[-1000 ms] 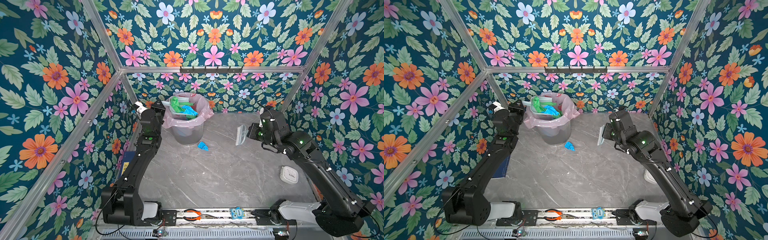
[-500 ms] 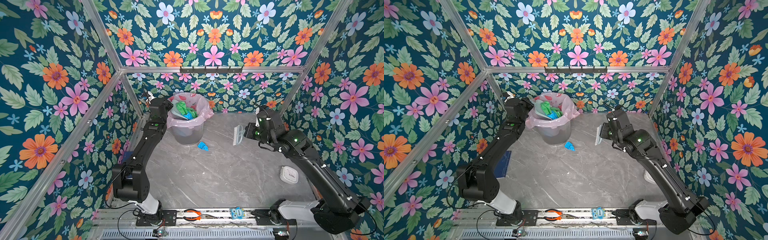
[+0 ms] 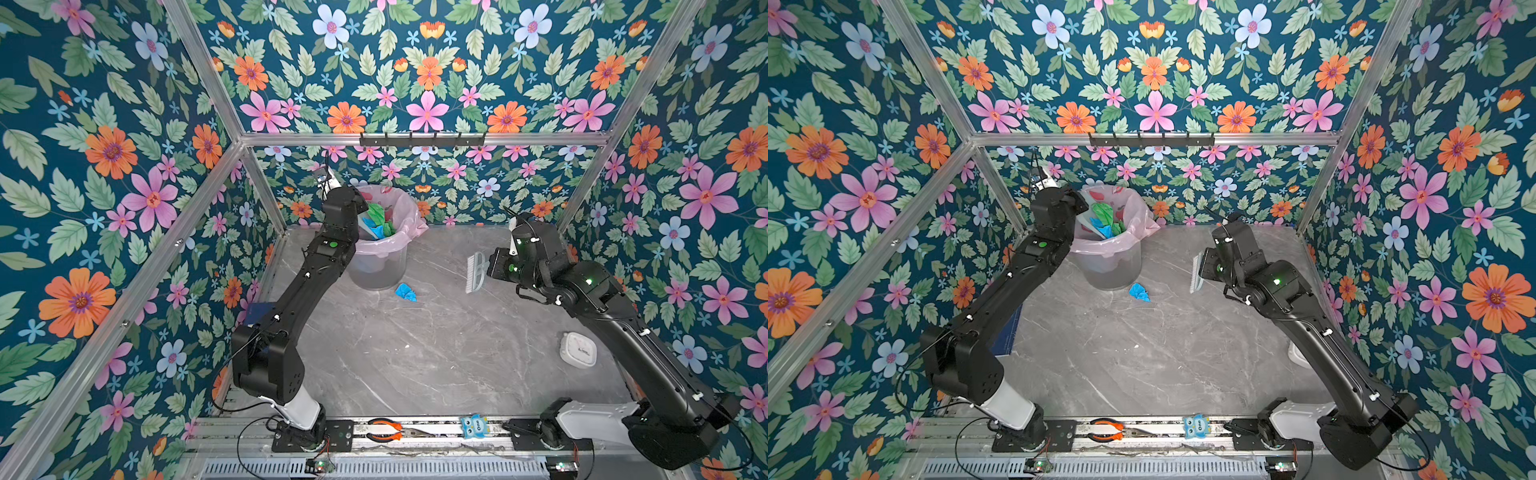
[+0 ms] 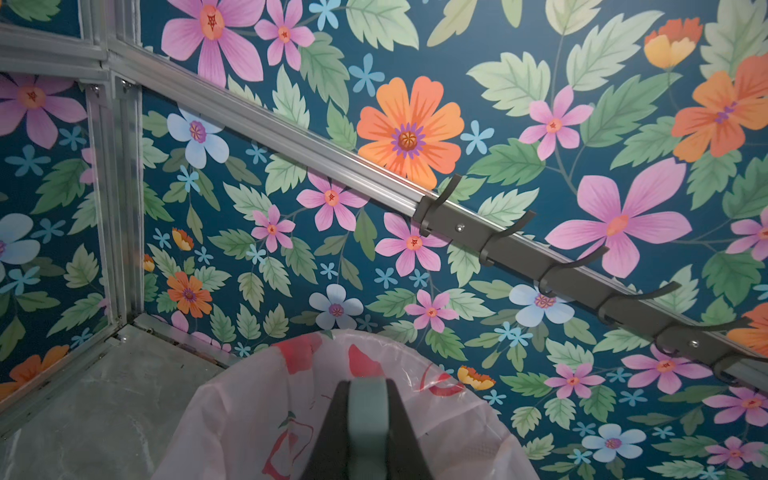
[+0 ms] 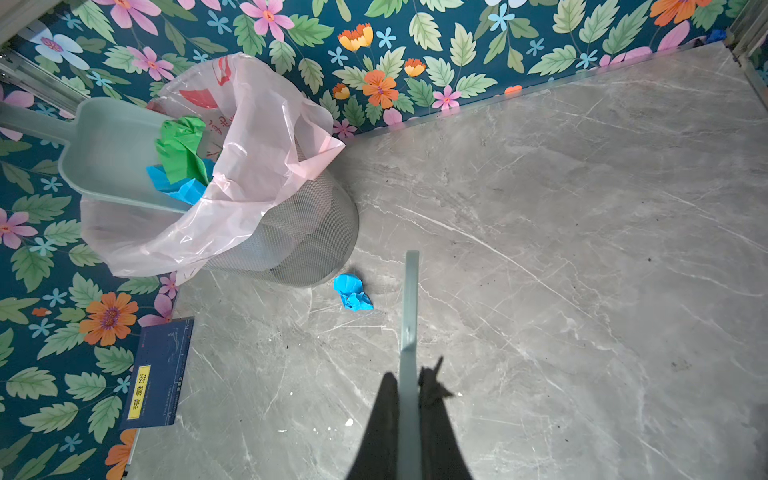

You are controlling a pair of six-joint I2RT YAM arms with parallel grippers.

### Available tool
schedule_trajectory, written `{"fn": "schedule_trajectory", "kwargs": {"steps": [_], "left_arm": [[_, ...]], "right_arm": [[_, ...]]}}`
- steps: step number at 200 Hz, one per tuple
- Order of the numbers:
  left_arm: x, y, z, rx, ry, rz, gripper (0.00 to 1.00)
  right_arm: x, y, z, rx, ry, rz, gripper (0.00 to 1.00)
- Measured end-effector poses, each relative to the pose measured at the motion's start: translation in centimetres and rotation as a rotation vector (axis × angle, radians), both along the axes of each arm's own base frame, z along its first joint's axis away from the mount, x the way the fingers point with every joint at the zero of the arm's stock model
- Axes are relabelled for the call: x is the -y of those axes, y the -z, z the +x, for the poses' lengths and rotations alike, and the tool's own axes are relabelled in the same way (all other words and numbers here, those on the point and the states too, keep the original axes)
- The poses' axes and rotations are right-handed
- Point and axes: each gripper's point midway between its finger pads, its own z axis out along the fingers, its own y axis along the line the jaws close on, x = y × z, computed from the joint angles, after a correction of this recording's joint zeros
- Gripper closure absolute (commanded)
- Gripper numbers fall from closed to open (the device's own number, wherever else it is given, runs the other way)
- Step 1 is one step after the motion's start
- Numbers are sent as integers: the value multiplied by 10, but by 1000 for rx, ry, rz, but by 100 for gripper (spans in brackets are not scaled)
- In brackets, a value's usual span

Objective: Sweep away the paper scraps from the table
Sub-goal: 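Tip the dustpan with the left gripper to pour scraps into the bin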

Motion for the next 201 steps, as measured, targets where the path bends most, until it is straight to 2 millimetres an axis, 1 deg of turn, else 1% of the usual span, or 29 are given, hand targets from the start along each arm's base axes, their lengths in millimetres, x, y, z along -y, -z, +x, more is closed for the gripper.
{"fn": "schedule_trajectory", "kwargs": {"steps": [28, 44, 67, 84, 100, 121, 136, 157, 180, 201], "left_arm": [[-8, -18, -7, 24, -60, 56, 100], [-4, -27, -10, 39, -60, 86, 100], [-2, -35, -14, 48, -72, 126, 100], [-6, -42, -18, 58, -88, 136, 100], [-9, -53, -26, 78, -92, 129, 100], [-12, -76, -47, 128, -74, 101, 100], [-13, -95, -65, 174, -44, 61, 100], [-18, -111, -91, 226, -3, -6, 100], [-23, -117, -117, 261, 44, -78, 100], [-26, -110, -139, 272, 90, -145, 100]], "right_arm": [[0, 0, 0, 2, -6, -9, 100], [0, 1, 0, 3, -10, -16, 100], [0, 2, 1, 5, -12, -18, 100], [-1, 0, 1, 12, -17, -20, 100], [-2, -4, 3, 31, -25, -22, 100], [-2, -12, 4, 57, -28, -16, 100], [-1, -17, 3, 74, -36, -19, 100], [-1, -20, 3, 84, -42, -23, 100], [-1, -22, 1, 93, -50, -24, 100], [-1, -25, -3, 109, -64, -14, 100]]}}
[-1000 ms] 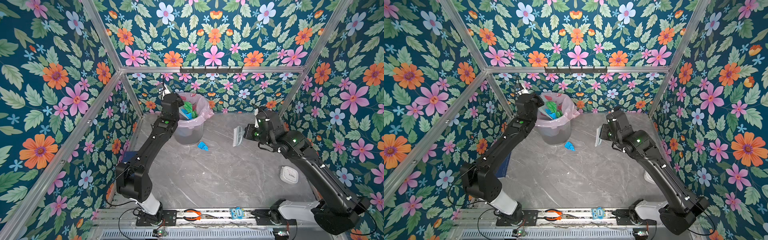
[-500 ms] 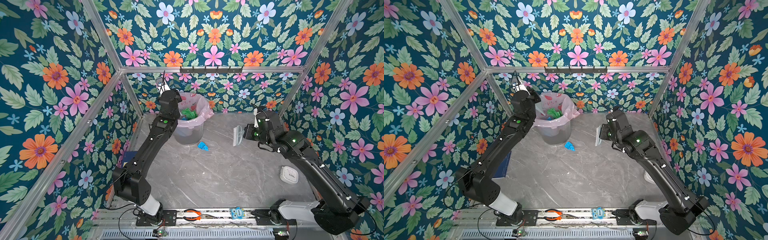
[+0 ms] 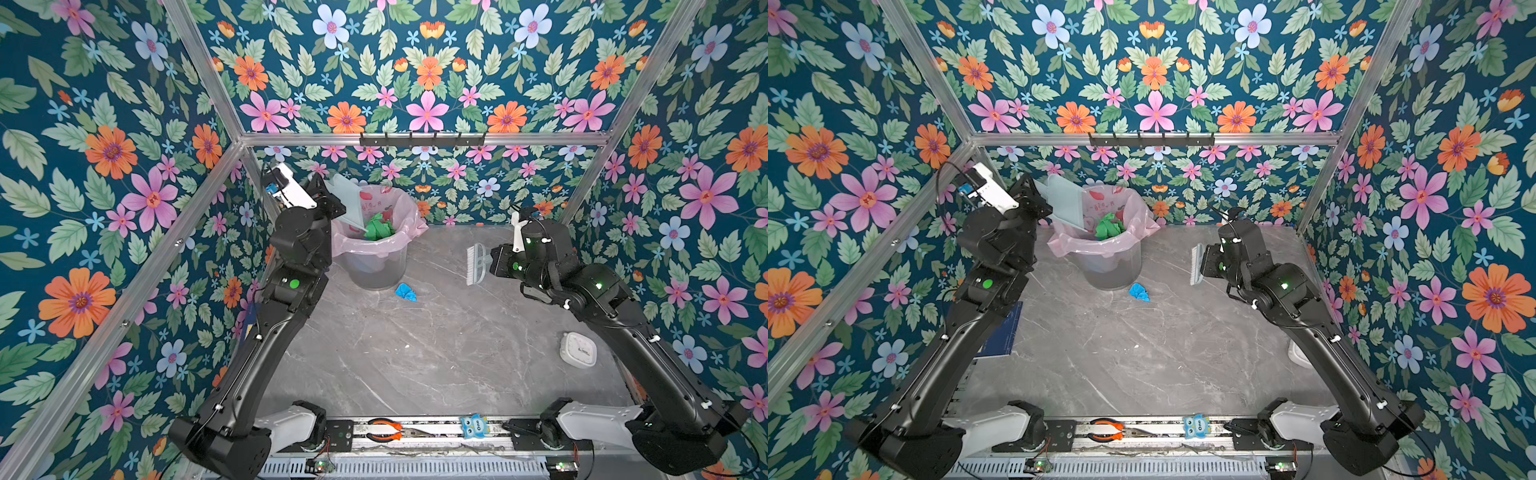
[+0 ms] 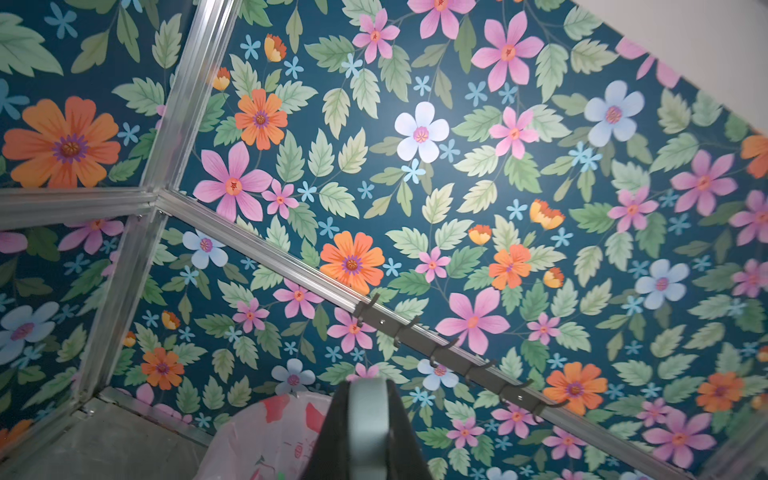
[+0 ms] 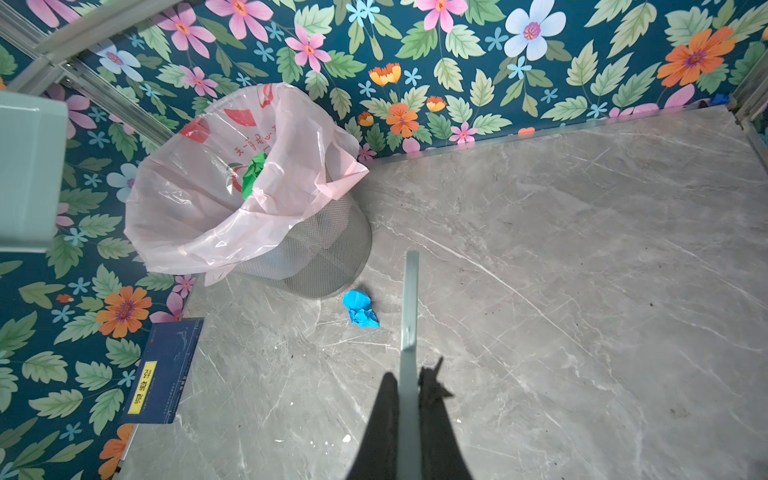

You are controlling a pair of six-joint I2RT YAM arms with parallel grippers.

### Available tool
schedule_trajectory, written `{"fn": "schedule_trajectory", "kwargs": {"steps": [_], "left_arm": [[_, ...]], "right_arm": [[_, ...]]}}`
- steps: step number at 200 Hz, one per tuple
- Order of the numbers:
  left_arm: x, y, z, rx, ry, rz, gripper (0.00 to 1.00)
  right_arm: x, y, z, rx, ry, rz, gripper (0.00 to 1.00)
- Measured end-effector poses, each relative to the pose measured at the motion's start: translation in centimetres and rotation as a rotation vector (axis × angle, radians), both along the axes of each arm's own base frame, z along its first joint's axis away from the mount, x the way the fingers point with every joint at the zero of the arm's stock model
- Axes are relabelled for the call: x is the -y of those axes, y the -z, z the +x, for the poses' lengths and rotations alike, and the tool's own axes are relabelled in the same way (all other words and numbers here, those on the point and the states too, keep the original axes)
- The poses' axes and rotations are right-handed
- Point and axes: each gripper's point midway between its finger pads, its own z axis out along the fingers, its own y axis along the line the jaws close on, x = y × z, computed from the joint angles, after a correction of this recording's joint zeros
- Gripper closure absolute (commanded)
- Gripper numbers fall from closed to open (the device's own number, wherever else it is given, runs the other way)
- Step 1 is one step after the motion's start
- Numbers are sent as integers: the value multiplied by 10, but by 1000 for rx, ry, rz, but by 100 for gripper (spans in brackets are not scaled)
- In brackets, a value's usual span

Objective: Sweep away the paper scraps from the table
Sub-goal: 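Tip the dustpan with the left gripper to pour scraps into the bin, then lower the empty dustpan with the left gripper while the right brush approaches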

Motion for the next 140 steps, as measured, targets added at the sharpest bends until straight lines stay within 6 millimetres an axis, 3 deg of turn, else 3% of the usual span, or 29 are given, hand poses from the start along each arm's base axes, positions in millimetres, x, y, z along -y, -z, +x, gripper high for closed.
{"fn": "schedule_trajectory", "kwargs": {"steps": [47, 98, 140], "left_arm": [[-5, 38, -41, -27, 111, -128, 100], [-4, 110, -72, -119, 216, -262, 100], [-2, 174, -77, -187, 246, -361, 100]], "right_arm": [[-4, 6, -5, 9, -54, -15, 100], [-2, 6, -8, 38, -91, -72, 100], [-6, 11, -1, 31, -109, -115, 100]]}}
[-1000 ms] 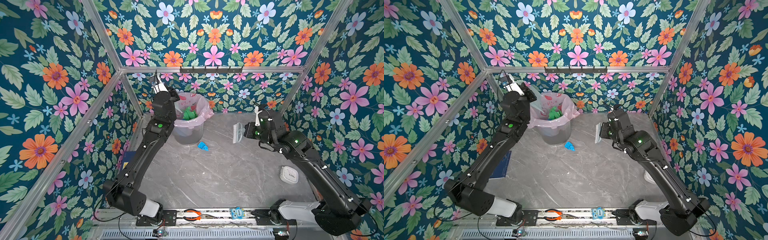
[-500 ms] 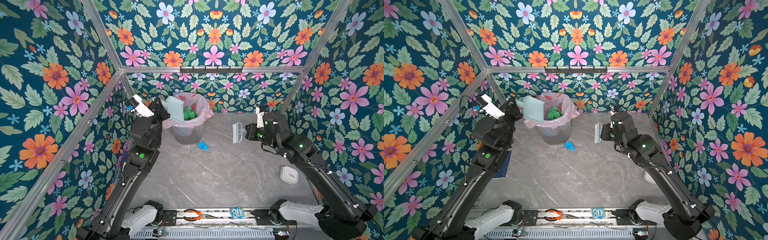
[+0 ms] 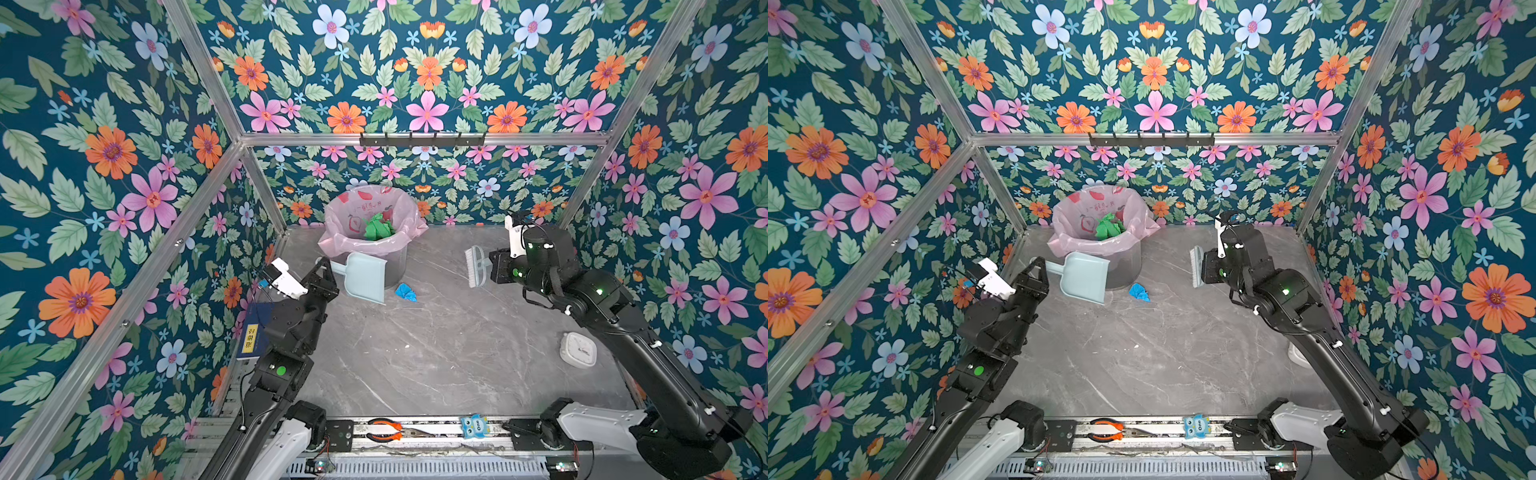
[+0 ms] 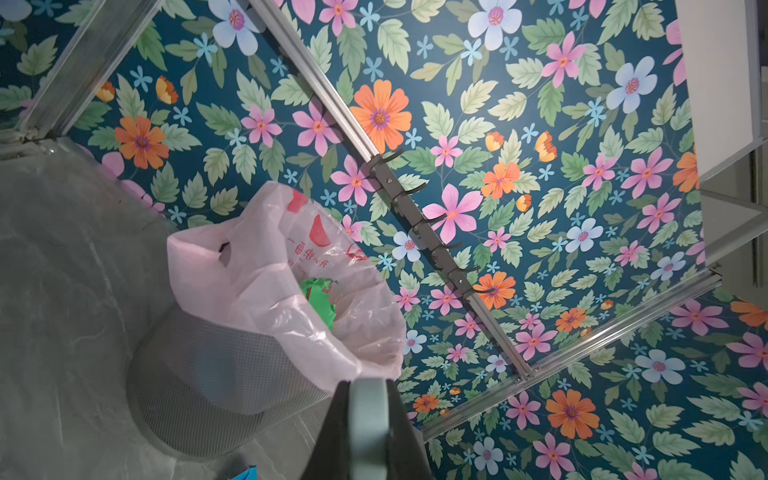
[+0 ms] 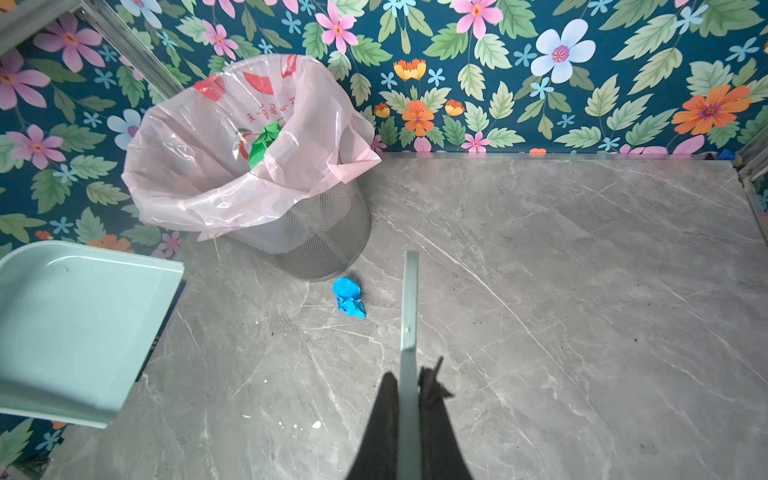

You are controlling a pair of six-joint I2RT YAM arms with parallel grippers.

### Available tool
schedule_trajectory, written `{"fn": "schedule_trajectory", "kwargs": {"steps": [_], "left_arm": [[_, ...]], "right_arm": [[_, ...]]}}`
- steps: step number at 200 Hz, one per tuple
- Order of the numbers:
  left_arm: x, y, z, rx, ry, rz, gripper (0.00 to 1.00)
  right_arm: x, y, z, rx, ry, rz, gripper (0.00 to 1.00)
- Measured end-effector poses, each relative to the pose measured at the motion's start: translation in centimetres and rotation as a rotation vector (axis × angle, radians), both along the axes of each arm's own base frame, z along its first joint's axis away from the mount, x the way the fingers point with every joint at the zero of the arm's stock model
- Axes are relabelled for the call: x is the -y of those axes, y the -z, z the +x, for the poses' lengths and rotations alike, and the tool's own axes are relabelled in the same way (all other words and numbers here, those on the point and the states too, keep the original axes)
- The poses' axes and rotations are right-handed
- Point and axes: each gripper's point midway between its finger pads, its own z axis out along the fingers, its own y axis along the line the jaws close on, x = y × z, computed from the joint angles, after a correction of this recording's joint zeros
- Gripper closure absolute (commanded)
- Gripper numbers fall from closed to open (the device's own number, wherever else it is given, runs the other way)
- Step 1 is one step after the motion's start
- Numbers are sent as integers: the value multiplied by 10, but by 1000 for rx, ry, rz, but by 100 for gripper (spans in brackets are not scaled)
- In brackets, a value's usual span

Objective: Sweep away the paper scraps from the table
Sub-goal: 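Lower the empty dustpan with the left gripper while the right brush approaches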

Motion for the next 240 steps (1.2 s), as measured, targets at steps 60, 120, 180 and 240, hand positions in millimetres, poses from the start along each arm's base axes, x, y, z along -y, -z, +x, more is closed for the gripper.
{"fn": "schedule_trajectory", "kwargs": {"steps": [60, 120, 180, 240], "left_arm": [[9, 70, 13, -63, 25, -48, 100], [5, 150, 15, -149, -6, -94, 100], [-12, 199, 14, -162, -104, -82, 100], [-15, 218, 28, -149, -146, -86, 100]], "right_arm": [[-8, 33, 9, -74, -12, -44, 100], [-38, 81, 39, -152, -80, -106, 100], [-64, 115, 78, -181, -127, -182, 100], [-86, 151, 98, -219, -184, -283, 100]]}}
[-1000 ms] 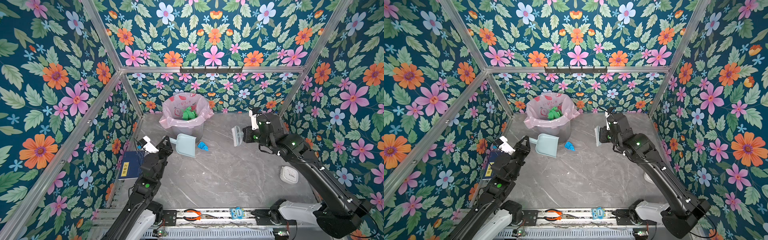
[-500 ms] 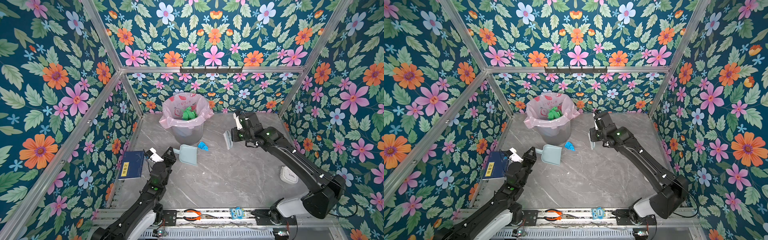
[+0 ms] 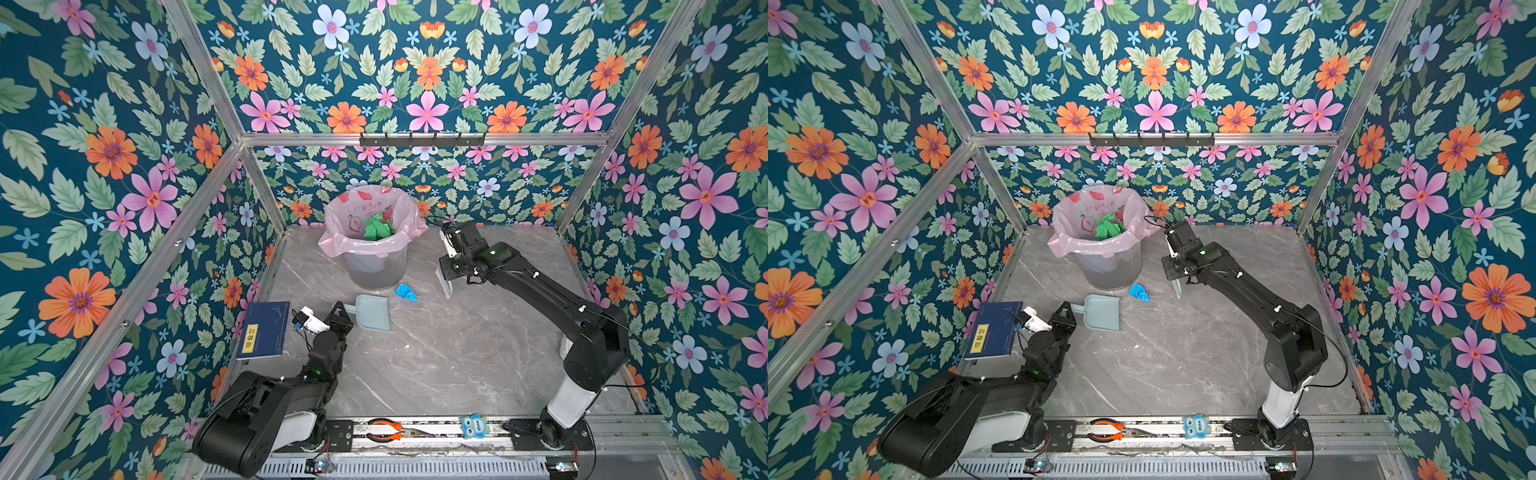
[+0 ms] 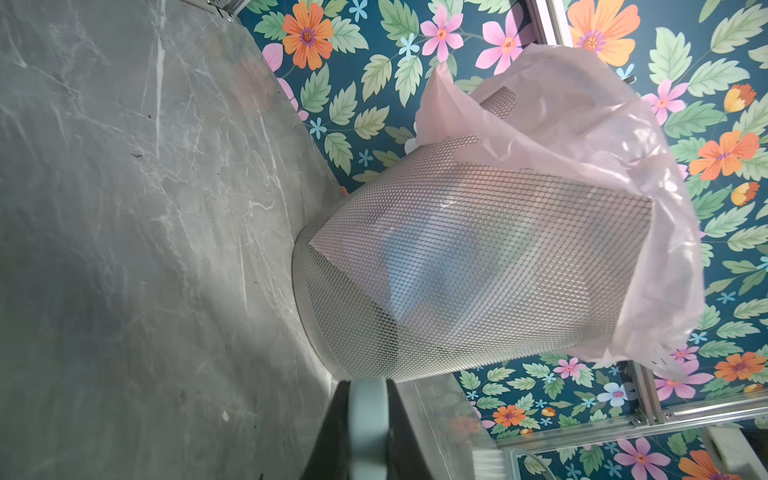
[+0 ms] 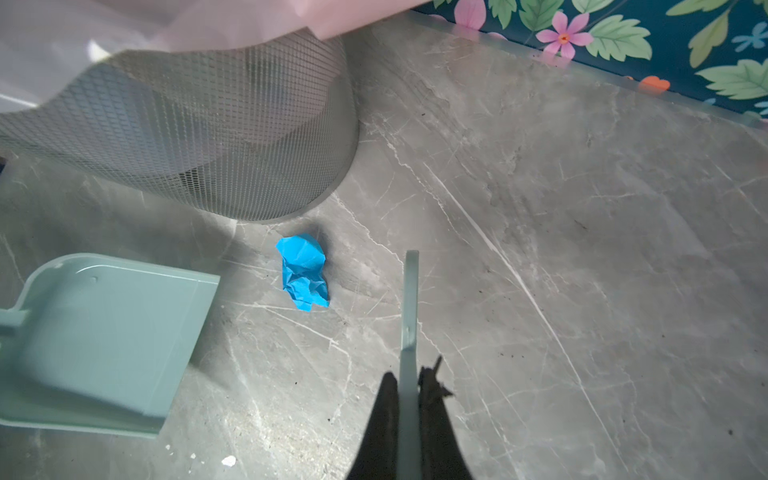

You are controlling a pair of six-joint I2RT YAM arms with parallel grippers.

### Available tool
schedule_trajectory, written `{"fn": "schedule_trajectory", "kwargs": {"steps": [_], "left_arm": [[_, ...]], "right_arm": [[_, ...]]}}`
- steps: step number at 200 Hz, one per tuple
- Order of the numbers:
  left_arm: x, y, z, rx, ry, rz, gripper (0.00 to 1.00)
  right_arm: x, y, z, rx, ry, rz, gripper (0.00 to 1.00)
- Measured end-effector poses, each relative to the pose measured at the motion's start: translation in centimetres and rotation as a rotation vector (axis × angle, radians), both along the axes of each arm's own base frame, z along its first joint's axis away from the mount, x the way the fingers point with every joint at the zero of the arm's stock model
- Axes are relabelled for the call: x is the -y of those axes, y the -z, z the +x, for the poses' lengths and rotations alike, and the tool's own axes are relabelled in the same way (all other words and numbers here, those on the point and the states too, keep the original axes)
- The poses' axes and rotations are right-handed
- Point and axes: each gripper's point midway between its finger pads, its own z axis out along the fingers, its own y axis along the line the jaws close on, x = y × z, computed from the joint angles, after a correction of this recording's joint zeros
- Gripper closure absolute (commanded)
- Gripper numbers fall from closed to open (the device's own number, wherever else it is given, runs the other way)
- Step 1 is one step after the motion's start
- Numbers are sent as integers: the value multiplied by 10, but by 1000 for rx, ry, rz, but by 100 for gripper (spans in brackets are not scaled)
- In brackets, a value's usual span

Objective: Sweep away the paper scraps from the table
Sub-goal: 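Lower the empty dustpan with the left gripper while the right brush approaches, then sweep the blue scrap with the right gripper's brush into the dustpan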

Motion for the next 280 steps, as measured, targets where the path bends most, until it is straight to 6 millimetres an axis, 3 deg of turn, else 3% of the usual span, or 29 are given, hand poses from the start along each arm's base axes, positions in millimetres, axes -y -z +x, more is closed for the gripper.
{"fn": "schedule_trajectory", "kwargs": {"steps": [48, 104, 142, 209, 280], "left_arm": [[1, 18, 10, -7, -9, -43, 100], [0, 32, 15, -27, -30, -61, 100], [0, 46, 18, -63, -46, -68, 100], [0, 56, 24, -83, -57, -62, 100], [-7, 64, 20, -103, -87, -50, 100]], "right_arm": [[-24, 17, 6, 7, -59, -75, 100], [-39, 25, 16, 17, -101, -106, 100], [-63, 31, 20, 20, -149, -111, 100], [-82, 49, 16, -16, -217, -127, 100], [-106, 57, -6, -58, -310, -84, 100]]}}
